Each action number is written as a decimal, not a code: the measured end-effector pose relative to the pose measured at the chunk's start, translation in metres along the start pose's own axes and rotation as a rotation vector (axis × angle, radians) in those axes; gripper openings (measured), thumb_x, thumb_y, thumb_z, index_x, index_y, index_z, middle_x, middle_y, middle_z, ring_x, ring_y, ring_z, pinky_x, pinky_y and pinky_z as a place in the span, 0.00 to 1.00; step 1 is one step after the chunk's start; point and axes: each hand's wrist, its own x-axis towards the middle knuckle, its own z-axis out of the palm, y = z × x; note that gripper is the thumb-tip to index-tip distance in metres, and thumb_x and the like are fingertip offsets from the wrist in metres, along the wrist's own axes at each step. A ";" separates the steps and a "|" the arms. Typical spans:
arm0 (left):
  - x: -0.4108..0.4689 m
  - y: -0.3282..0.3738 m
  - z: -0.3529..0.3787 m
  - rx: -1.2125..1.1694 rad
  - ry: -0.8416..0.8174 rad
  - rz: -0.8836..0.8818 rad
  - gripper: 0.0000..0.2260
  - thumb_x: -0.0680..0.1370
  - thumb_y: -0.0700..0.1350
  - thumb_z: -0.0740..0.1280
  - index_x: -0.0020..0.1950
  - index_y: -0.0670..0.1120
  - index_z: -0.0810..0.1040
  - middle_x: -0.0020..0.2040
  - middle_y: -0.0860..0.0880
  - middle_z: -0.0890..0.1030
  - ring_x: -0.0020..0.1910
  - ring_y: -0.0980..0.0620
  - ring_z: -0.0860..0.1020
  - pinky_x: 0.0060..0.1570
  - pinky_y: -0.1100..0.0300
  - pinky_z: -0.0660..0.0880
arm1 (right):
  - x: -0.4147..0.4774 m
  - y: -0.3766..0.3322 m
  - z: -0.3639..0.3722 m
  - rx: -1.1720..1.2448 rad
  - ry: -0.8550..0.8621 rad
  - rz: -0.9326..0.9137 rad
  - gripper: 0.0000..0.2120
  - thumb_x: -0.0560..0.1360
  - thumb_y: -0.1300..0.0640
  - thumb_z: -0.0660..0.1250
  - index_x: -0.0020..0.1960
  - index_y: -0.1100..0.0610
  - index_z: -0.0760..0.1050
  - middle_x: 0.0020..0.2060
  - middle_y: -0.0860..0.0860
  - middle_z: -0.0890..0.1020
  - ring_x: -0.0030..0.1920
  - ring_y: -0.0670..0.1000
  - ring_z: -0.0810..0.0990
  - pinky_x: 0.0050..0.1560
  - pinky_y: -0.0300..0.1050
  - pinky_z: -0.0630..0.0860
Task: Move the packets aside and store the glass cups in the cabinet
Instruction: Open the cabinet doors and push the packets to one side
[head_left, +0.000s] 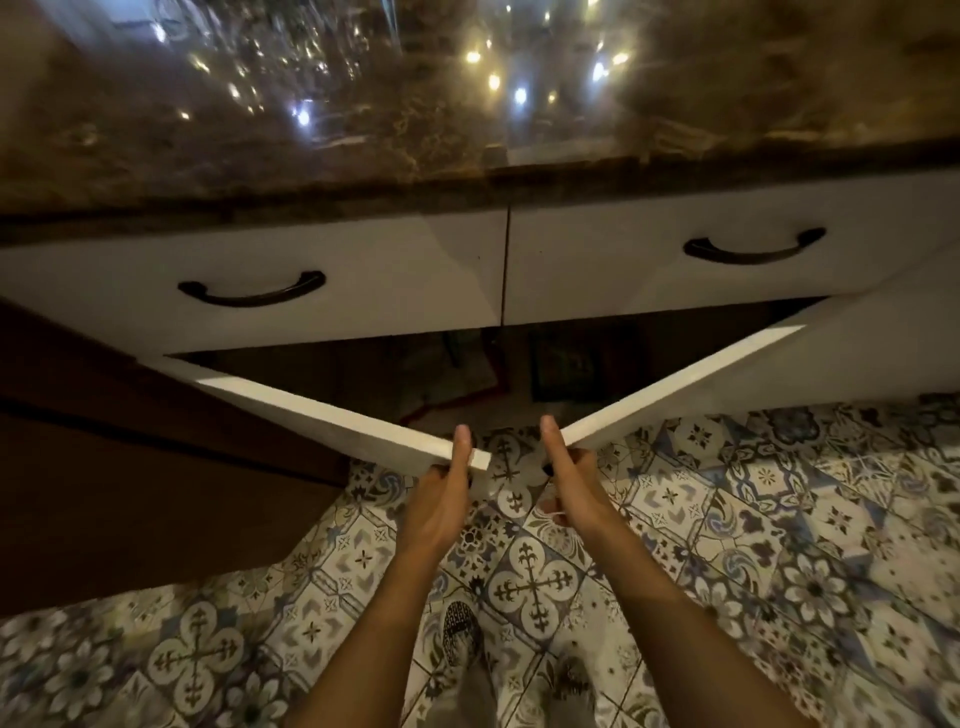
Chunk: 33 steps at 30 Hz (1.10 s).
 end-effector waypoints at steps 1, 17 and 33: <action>-0.010 -0.004 -0.003 0.030 0.007 -0.011 0.52 0.66 0.83 0.39 0.55 0.45 0.84 0.47 0.41 0.84 0.48 0.41 0.81 0.57 0.45 0.76 | -0.004 0.006 -0.004 -0.006 0.002 0.014 0.42 0.68 0.21 0.59 0.68 0.50 0.63 0.55 0.47 0.78 0.54 0.54 0.81 0.44 0.47 0.75; -0.093 -0.095 -0.024 0.080 0.401 -0.037 0.25 0.74 0.68 0.61 0.55 0.48 0.79 0.43 0.49 0.84 0.43 0.42 0.85 0.50 0.48 0.77 | -0.088 0.090 -0.117 -0.044 0.057 -0.039 0.16 0.78 0.45 0.71 0.56 0.57 0.80 0.50 0.55 0.86 0.47 0.53 0.84 0.43 0.46 0.82; -0.163 -0.203 -0.082 0.660 0.527 0.014 0.29 0.74 0.36 0.71 0.72 0.40 0.63 0.79 0.41 0.59 0.53 0.31 0.79 0.45 0.38 0.79 | -0.130 0.157 -0.201 -1.088 0.364 -0.325 0.52 0.75 0.67 0.72 0.82 0.62 0.37 0.82 0.56 0.37 0.82 0.63 0.50 0.76 0.58 0.67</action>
